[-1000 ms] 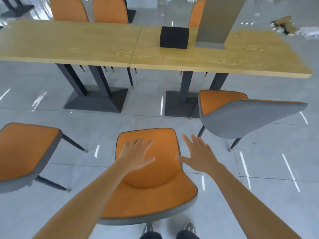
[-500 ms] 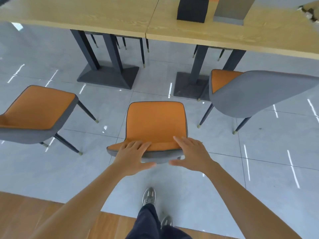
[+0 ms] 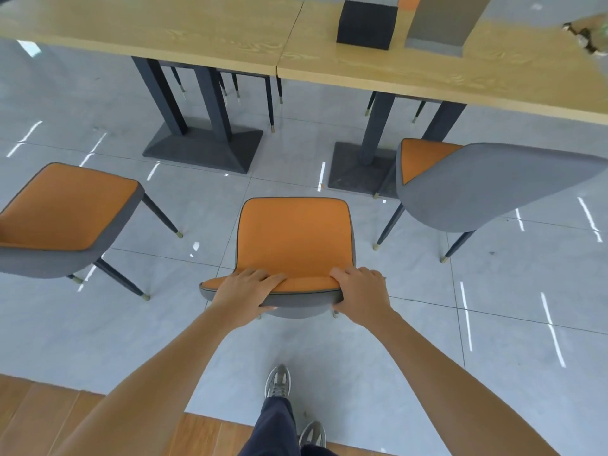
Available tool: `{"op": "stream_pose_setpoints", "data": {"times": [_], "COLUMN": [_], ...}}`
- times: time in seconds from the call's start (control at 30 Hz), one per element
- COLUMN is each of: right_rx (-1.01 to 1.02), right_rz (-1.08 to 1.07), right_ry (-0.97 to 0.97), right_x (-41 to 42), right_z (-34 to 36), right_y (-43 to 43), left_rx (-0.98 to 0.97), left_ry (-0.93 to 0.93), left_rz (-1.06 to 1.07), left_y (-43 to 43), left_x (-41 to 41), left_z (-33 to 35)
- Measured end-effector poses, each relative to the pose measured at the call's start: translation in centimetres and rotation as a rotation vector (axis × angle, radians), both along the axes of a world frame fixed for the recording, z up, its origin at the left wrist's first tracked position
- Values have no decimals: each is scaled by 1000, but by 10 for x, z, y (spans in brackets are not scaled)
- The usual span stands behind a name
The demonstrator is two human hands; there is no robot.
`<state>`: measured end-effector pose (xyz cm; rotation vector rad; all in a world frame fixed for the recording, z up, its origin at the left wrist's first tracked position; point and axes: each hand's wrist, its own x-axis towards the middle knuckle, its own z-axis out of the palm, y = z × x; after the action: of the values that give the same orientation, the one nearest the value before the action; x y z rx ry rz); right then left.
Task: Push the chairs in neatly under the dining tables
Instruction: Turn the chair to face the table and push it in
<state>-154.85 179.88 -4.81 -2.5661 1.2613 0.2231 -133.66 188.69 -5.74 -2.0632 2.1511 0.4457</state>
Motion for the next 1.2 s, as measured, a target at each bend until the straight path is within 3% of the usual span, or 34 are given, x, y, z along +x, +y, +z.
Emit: {"op": "stream_pose_setpoints", "data": {"times": [0.2, 0.67, 1.2], "right_rx": [-41, -35, -36], "right_rz": [-33, -154, -173], "right_ry": [-12, 60, 35], "right_x": [11, 34, 51], "right_z": [-7, -2, -5], "right_y": [-27, -175, -366], "left_rx": [-18, -58, -68], "left_ry": [38, 43, 20], "left_rz": [-44, -199, -143], "left_y": [-35, -207, -405], "left_x": [17, 48, 65], "left_z": [-2, -3, -6]}}
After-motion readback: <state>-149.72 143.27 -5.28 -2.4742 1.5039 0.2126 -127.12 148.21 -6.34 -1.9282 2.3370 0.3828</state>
